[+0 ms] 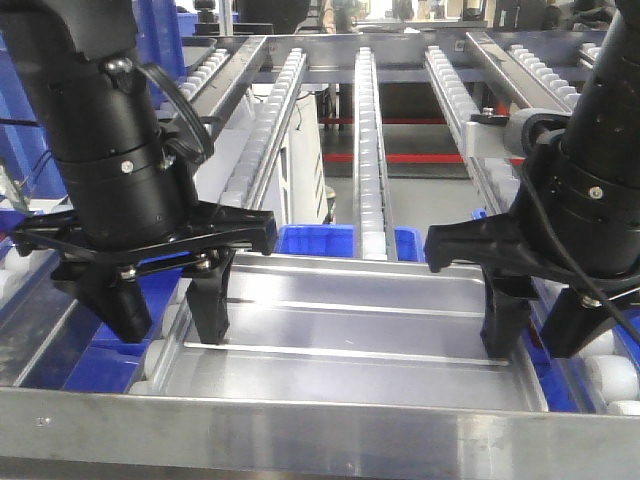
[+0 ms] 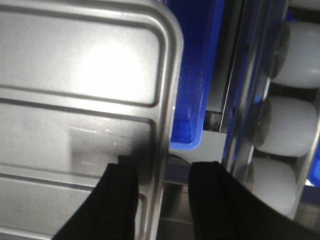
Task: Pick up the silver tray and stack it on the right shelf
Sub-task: 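Close both grippers on the silver tray's rims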
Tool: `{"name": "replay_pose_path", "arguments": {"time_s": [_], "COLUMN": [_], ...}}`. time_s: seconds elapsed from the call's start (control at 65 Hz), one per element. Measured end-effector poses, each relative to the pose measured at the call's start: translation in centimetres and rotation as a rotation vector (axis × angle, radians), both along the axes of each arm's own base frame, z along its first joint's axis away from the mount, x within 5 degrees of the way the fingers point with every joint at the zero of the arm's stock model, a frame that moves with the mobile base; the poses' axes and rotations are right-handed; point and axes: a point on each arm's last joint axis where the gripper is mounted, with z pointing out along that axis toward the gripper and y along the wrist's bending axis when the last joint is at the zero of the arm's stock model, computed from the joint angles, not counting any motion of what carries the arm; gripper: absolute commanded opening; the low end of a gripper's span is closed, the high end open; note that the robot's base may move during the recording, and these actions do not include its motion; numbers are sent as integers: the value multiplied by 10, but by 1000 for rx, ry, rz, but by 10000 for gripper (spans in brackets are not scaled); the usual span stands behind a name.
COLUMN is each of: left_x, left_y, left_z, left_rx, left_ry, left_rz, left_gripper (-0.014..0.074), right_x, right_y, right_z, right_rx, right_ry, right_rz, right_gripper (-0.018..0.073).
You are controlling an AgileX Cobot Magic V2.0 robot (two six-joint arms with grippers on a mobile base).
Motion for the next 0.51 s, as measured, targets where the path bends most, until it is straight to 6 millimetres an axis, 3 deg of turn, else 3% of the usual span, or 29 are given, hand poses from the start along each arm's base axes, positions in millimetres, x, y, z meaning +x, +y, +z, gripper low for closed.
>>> {"name": "replay_pose_path", "arguments": {"time_s": [0.123, 0.261, 0.4, 0.507], "left_x": [1, 3, 4, 5], "left_y": [1, 1, 1, 1], "left_z": [-2, -2, -1, 0], "left_rx": [14, 21, 23, 23], "left_ry": [-9, -21, -31, -38], "left_rz": [-4, 11, 18, 16], "left_gripper": [288, 215, 96, -27], "right_x": [1, 2, 3, 3], "right_y": [0, 1, 1, 2], "right_z": [0, -4, -7, -7], "right_rx": [5, 0, -6, -6], "right_ry": [-9, -1, 10, 10], "right_rz": [0, 2, 2, 2], "right_gripper": [330, 265, 194, 81]}}
